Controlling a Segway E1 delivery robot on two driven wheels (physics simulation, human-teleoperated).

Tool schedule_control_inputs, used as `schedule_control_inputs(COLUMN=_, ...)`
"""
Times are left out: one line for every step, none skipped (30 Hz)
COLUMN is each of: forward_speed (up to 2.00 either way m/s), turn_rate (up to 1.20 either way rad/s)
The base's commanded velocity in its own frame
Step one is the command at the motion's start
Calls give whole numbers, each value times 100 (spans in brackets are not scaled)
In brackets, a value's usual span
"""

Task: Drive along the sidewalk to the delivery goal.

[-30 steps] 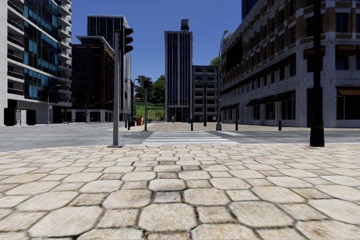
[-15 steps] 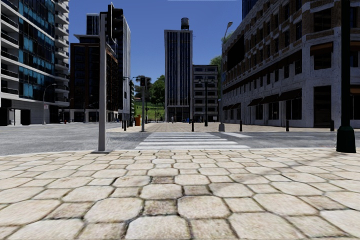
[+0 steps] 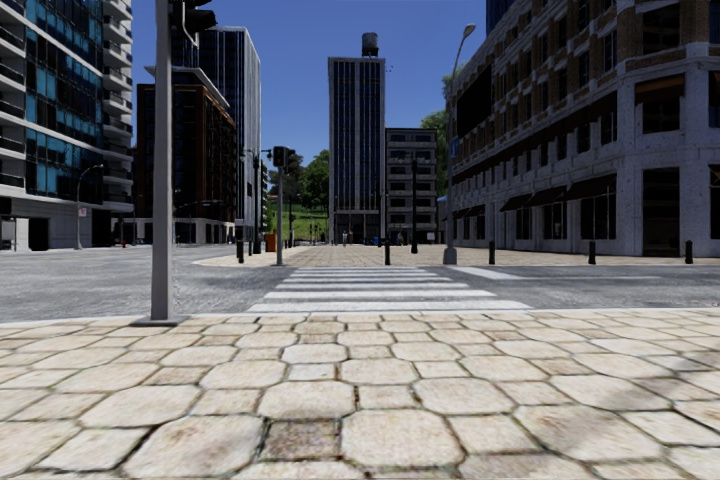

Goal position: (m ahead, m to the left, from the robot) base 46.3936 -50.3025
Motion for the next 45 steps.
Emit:
schedule_control_inputs(forward_speed=200, turn_rate=0)
schedule_control_inputs(forward_speed=200, turn_rate=0)
schedule_control_inputs(forward_speed=200, turn_rate=0)
schedule_control_inputs(forward_speed=200, turn_rate=0)
schedule_control_inputs(forward_speed=200, turn_rate=0)
schedule_control_inputs(forward_speed=200, turn_rate=0)
schedule_control_inputs(forward_speed=200, turn_rate=0)
schedule_control_inputs(forward_speed=200, turn_rate=0)
schedule_control_inputs(forward_speed=200, turn_rate=0)
schedule_control_inputs(forward_speed=200, turn_rate=0)
schedule_control_inputs(forward_speed=200, turn_rate=0)
schedule_control_inputs(forward_speed=200, turn_rate=0)
schedule_control_inputs(forward_speed=200, turn_rate=0)
schedule_control_inputs(forward_speed=200, turn_rate=0)
schedule_control_inputs(forward_speed=200, turn_rate=0)
schedule_control_inputs(forward_speed=200, turn_rate=0)
schedule_control_inputs(forward_speed=200, turn_rate=0)
schedule_control_inputs(forward_speed=200, turn_rate=0)
schedule_control_inputs(forward_speed=200, turn_rate=0)
schedule_control_inputs(forward_speed=200, turn_rate=0)
schedule_control_inputs(forward_speed=200, turn_rate=0)
schedule_control_inputs(forward_speed=200, turn_rate=0)
schedule_control_inputs(forward_speed=200, turn_rate=0)
schedule_control_inputs(forward_speed=200, turn_rate=0)
schedule_control_inputs(forward_speed=200, turn_rate=0)
schedule_control_inputs(forward_speed=200, turn_rate=0)
schedule_control_inputs(forward_speed=200, turn_rate=0)
schedule_control_inputs(forward_speed=200, turn_rate=0)
schedule_control_inputs(forward_speed=200, turn_rate=0)
schedule_control_inputs(forward_speed=200, turn_rate=0)
schedule_control_inputs(forward_speed=200, turn_rate=0)
schedule_control_inputs(forward_speed=200, turn_rate=0)
schedule_control_inputs(forward_speed=200, turn_rate=0)
schedule_control_inputs(forward_speed=200, turn_rate=0)
schedule_control_inputs(forward_speed=200, turn_rate=0)
schedule_control_inputs(forward_speed=200, turn_rate=0)
schedule_control_inputs(forward_speed=200, turn_rate=0)
schedule_control_inputs(forward_speed=200, turn_rate=0)
schedule_control_inputs(forward_speed=200, turn_rate=0)
schedule_control_inputs(forward_speed=200, turn_rate=0)
schedule_control_inputs(forward_speed=200, turn_rate=0)
schedule_control_inputs(forward_speed=200, turn_rate=0)
schedule_control_inputs(forward_speed=200, turn_rate=0)
schedule_control_inputs(forward_speed=200, turn_rate=0)
schedule_control_inputs(forward_speed=200, turn_rate=0)
